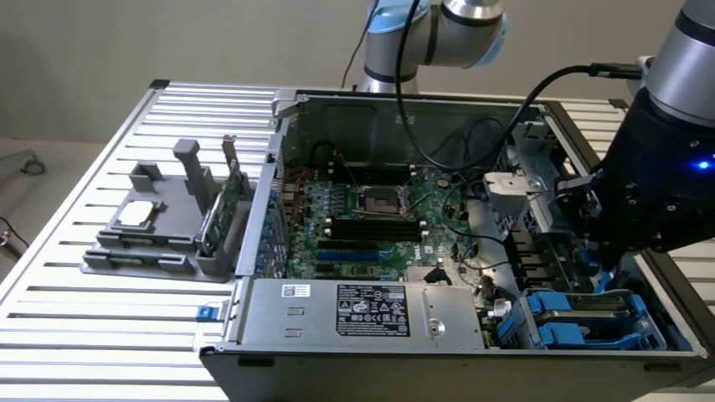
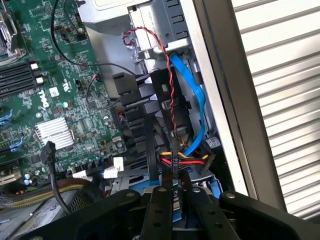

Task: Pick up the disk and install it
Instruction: 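Insert the first disk wire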

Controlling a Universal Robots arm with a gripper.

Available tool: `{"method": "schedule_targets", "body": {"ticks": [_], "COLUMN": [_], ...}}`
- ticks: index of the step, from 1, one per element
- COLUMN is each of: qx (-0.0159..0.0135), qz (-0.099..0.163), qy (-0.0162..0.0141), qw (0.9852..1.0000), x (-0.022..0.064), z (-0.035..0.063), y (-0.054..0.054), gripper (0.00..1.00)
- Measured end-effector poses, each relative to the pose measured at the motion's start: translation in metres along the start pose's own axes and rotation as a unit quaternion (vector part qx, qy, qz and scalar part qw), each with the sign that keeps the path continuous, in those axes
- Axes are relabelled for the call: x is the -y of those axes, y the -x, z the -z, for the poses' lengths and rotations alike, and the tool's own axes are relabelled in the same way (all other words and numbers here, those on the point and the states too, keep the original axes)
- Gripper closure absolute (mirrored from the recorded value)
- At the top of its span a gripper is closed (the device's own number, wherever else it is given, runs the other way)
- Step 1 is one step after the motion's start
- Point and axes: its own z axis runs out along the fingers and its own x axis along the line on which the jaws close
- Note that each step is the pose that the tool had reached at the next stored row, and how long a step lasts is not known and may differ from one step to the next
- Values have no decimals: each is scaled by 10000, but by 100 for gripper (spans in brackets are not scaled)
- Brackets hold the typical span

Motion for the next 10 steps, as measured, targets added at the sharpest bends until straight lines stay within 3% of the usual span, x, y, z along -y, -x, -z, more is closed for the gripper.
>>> {"method": "schedule_targets", "body": {"ticks": [2,4,10], "qx": [23,43,80], "qz": [6,8,11], "qy": [-42,-63,-77], "qw": [10000,10000,9999], "x": [-9,-17,-27], "z": [0,3,78], "y": [-4,-13,-99], "gripper": [83,83,83]}}
